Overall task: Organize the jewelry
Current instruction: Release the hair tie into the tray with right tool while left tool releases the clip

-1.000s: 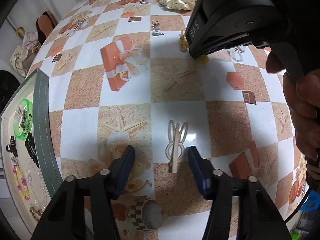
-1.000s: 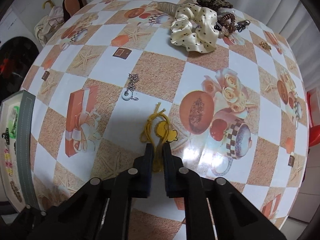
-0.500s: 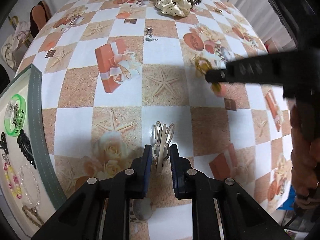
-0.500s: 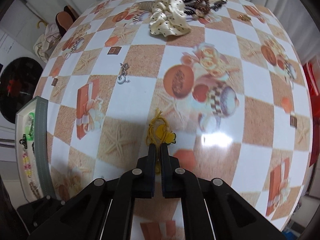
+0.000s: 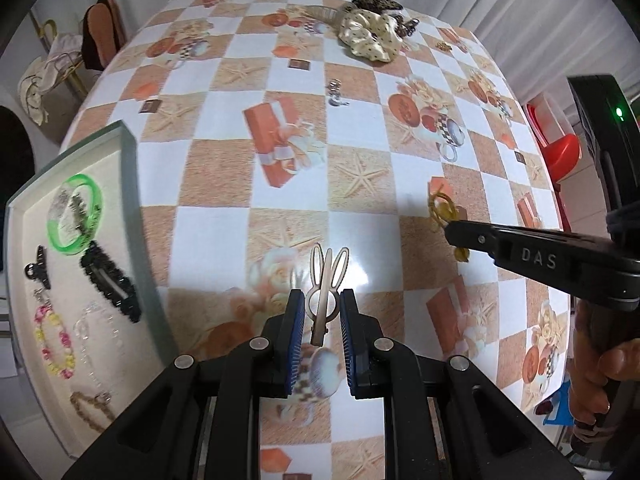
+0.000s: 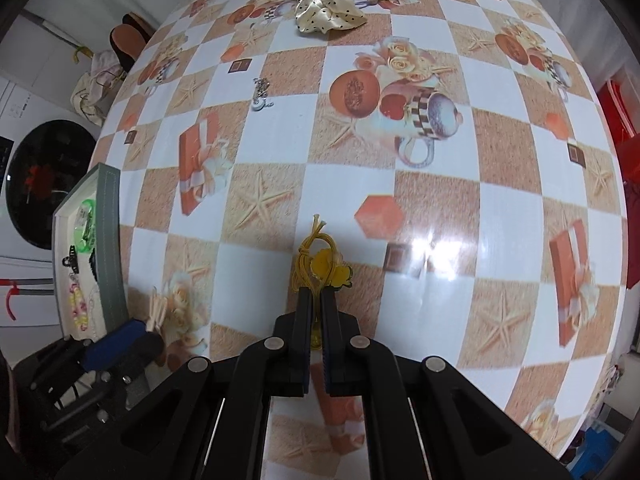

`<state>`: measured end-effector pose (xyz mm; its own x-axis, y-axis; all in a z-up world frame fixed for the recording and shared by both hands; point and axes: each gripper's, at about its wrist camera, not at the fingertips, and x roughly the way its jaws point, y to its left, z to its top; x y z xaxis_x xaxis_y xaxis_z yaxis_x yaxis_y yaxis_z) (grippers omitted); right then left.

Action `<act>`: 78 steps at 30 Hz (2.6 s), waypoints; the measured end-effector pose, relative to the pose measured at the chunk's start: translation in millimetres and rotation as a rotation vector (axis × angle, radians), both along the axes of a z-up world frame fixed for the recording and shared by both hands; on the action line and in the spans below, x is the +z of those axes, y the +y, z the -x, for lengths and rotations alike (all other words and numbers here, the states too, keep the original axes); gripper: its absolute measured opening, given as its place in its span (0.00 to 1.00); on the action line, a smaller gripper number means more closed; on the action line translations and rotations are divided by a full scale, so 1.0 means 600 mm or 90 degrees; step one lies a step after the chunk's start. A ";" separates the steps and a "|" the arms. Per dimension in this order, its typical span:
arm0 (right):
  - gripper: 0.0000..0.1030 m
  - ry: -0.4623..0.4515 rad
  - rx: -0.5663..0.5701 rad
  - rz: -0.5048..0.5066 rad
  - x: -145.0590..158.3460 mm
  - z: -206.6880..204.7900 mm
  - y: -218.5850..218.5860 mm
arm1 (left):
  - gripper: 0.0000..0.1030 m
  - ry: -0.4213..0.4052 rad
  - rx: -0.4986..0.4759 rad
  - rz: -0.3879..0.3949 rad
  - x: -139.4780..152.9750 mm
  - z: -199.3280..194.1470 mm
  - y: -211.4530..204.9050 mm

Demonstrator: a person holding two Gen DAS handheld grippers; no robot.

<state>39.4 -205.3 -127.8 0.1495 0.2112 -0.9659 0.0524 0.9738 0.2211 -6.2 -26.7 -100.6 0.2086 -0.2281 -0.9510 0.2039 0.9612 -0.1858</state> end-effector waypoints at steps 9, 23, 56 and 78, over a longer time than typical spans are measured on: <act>0.04 0.001 0.002 -0.004 0.026 0.015 0.036 | 0.22 -0.003 0.033 -0.005 0.020 0.008 0.059; 0.04 -0.017 0.065 -0.013 0.067 0.015 0.147 | 0.22 -0.013 0.096 -0.004 0.041 0.029 0.163; 0.04 0.033 0.249 -0.067 0.014 0.054 0.424 | 0.22 -0.007 0.208 -0.023 -0.028 -0.027 0.367; 0.04 0.097 0.267 -0.054 -0.085 0.104 0.469 | 0.22 0.015 0.186 -0.068 -0.083 -0.053 0.361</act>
